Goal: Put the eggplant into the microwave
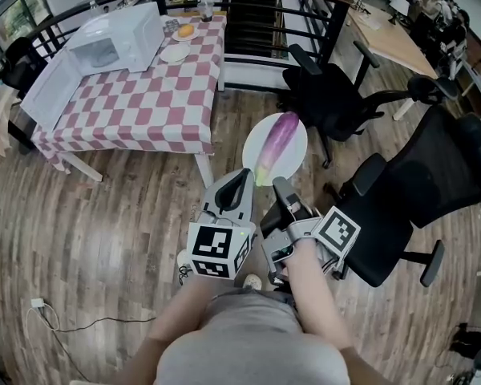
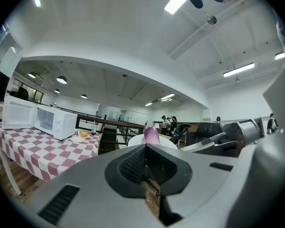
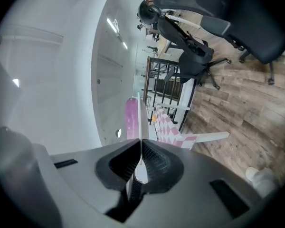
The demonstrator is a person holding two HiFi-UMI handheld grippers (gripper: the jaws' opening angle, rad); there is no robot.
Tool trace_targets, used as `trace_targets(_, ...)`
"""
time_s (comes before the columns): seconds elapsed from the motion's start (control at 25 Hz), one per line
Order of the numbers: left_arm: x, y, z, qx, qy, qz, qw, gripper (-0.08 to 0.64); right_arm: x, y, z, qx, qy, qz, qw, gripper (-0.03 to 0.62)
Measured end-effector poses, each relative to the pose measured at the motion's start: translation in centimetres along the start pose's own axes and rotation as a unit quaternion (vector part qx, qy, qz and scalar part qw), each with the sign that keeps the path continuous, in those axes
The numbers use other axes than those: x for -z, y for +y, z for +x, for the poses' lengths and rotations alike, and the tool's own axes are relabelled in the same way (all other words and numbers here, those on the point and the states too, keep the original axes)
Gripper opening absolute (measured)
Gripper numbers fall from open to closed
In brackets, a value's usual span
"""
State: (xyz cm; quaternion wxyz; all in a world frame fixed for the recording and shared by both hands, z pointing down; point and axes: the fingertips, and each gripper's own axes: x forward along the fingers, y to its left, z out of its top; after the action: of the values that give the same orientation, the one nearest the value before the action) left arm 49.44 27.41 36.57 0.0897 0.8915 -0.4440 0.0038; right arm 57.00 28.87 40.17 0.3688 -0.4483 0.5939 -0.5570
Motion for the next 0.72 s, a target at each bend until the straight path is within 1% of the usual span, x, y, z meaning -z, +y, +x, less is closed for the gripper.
trace_targets(0.16,-0.4,2.1,-0.4,0.0,0.002,0.0,1.0,0.005,1.1,0.1,1.6,0.004,-0.004,0.008,1.0,0.034)
trace_targets(0.6,-2.2,8.6,-1.3,0.003,0.002,0.007,1.0,0.005,5.3,1.1,6.7,0.0,-0.004,0.021,1.0,0.034)
trace_targets(0.72,-2.6,10.5,-1.6,0.0,-0.001,0.005,1.0,0.005,6.2,1.3,8.2,0.005,-0.002,0.018,1.0,0.034)
